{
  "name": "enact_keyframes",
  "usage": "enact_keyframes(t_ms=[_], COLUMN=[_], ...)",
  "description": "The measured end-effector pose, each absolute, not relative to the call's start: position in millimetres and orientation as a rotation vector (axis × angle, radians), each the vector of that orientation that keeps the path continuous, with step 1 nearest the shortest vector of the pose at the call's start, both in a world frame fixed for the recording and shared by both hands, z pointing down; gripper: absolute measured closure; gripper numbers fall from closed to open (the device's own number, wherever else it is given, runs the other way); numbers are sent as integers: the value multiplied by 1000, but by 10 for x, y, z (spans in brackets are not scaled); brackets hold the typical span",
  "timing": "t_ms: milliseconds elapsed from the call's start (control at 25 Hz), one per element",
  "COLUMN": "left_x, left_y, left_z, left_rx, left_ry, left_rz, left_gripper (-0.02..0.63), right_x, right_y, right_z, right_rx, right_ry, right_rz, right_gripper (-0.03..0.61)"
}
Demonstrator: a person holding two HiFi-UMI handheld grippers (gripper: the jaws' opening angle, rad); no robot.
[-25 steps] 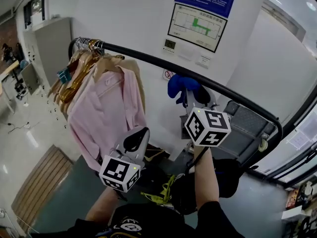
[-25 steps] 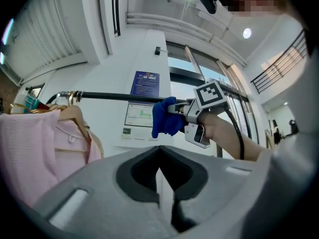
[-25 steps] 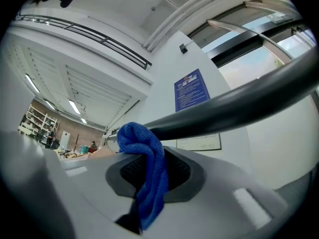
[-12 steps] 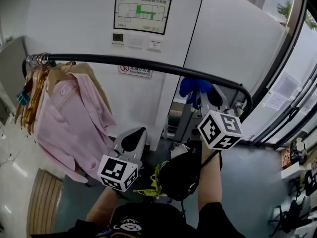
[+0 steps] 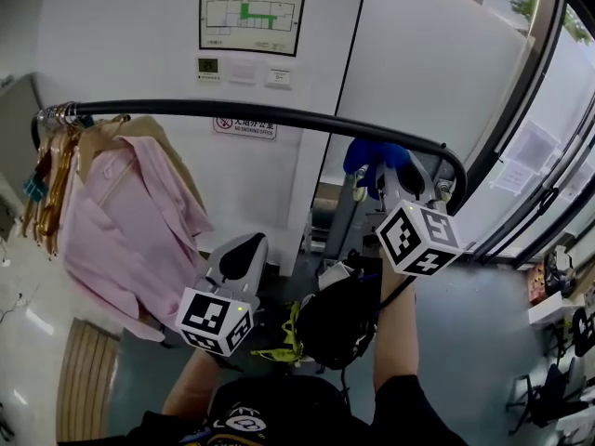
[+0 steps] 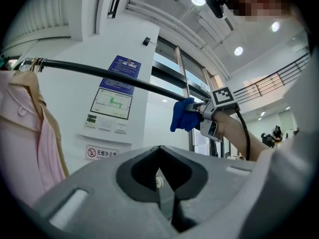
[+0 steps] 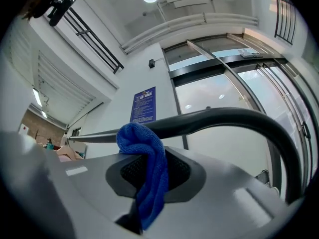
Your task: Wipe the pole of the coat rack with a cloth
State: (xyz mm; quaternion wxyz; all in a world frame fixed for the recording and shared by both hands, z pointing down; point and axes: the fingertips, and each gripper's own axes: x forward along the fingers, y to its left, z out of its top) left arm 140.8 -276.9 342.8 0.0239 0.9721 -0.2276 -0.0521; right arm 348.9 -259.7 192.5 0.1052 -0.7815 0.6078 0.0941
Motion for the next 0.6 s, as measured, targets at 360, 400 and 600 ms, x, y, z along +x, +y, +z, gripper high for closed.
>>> enact_keyframes(t_ms=[360, 400, 600], left_x=[574, 451, -145], left_y=[-3005, -3030, -3111], left_z=[3372, 3372, 3354], left_rx=[2928, 2913, 2829], left_ry=[-1046, -1093, -1307], left_rz=[-187, -189, -207], left_gripper=[609, 609, 609], right_x=[2501, 2361, 1687], right_y=[-3405, -3495, -3928], right_z=[1956, 1965, 1994], right_rx=[-2061, -2026, -1885], right_ry=[2054, 2087, 2222], right_rz=[224, 217, 182], right_gripper=[515, 515, 515])
